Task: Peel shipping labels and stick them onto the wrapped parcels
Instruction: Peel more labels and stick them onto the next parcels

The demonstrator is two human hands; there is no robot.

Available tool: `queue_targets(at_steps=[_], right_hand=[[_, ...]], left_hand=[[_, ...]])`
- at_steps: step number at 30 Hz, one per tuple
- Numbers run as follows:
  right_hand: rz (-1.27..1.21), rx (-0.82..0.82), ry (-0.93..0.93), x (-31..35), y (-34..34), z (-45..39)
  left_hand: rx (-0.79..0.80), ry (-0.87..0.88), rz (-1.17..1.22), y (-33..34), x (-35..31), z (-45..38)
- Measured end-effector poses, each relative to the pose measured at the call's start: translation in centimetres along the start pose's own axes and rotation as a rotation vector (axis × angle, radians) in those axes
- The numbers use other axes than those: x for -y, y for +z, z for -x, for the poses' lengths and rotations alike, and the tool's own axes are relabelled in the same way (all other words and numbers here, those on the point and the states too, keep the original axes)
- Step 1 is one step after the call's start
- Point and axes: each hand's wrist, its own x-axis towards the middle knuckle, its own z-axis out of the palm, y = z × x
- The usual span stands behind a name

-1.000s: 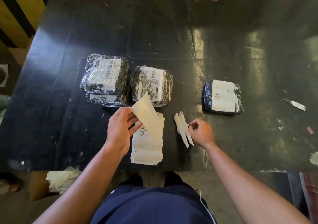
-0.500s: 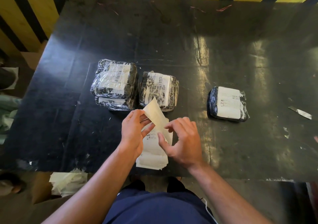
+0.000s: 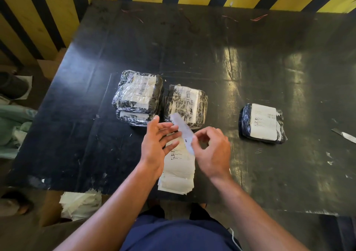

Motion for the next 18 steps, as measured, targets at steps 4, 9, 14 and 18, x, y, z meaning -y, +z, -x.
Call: queue_targets(at_steps=[4, 9, 14, 18], right_hand=[[-0.585, 0.092, 0.515, -1.6, -1.7, -2.4], [-0.939, 0.164, 0.828, -2.8, -2.6, -3.3], [-0.943, 0.177, 0.863, -3.3, -1.8, -3.3], [-0.827, 0.132, 0.845, -3.9, -0.6, -3.4]], left_hand=[[-0.094, 0.139, -0.258, -1.3, -0.7, -1.6], [0.053, 0.041, -0.415, -1.7, -0.7, -3.1], [0.171, 0.015, -0.376, -1.2, -0.4, -3.9], [0.105, 0.041, -0.426, -0.9, 0.4, -5.2]])
